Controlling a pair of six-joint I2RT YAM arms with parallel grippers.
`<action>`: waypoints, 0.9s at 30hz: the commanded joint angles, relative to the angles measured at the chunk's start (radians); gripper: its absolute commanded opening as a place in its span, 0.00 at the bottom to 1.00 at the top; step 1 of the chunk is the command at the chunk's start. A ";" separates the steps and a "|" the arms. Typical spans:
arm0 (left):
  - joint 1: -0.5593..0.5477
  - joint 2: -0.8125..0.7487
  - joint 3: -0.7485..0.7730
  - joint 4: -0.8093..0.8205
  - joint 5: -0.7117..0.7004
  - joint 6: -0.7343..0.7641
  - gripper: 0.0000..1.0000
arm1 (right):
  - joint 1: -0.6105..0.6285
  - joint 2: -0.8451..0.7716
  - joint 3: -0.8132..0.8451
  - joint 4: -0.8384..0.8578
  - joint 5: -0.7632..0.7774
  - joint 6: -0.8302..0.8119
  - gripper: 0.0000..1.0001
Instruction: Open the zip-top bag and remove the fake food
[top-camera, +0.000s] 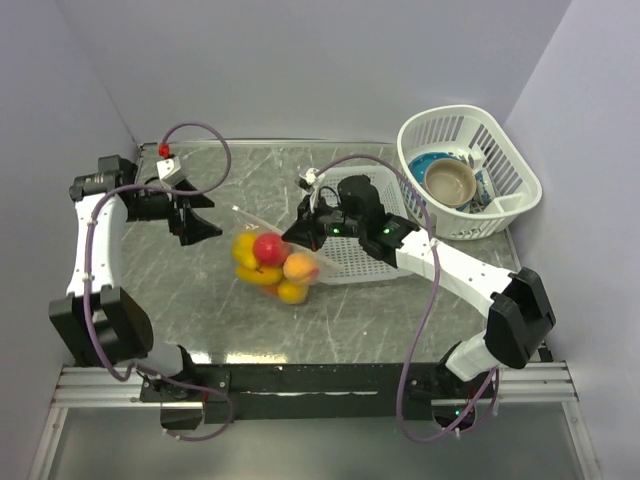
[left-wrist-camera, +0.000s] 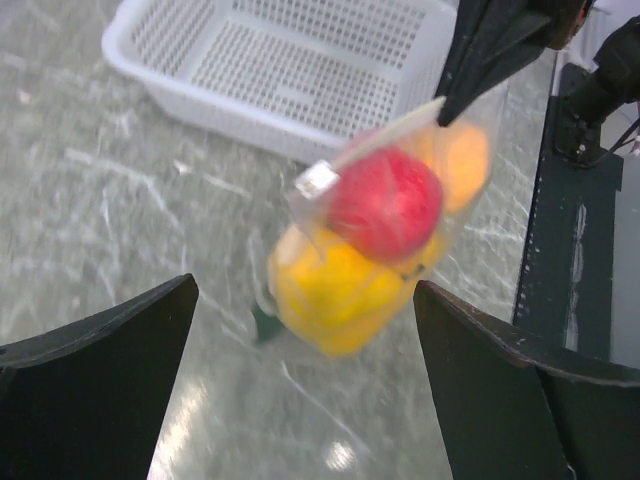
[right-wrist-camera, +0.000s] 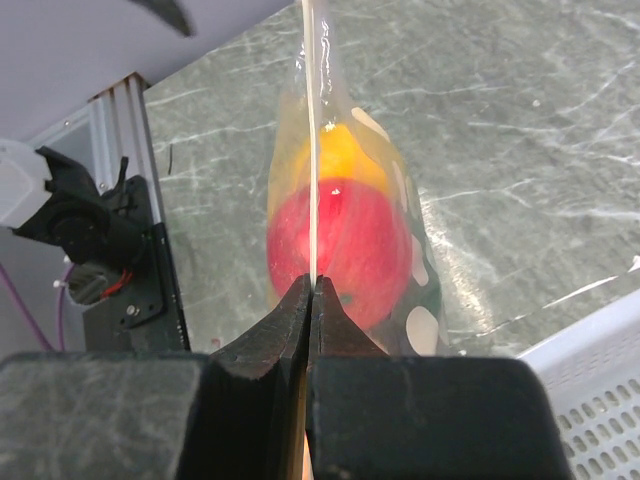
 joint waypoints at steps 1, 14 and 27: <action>0.011 0.023 -0.055 -0.068 0.188 0.255 0.97 | 0.016 -0.071 0.011 -0.001 -0.018 0.005 0.00; -0.041 -0.005 -0.140 -0.068 0.264 0.333 0.95 | 0.059 -0.037 0.093 -0.039 -0.025 0.000 0.00; -0.071 0.005 -0.121 -0.068 0.268 0.315 0.59 | 0.066 -0.057 0.091 -0.032 -0.004 -0.003 0.00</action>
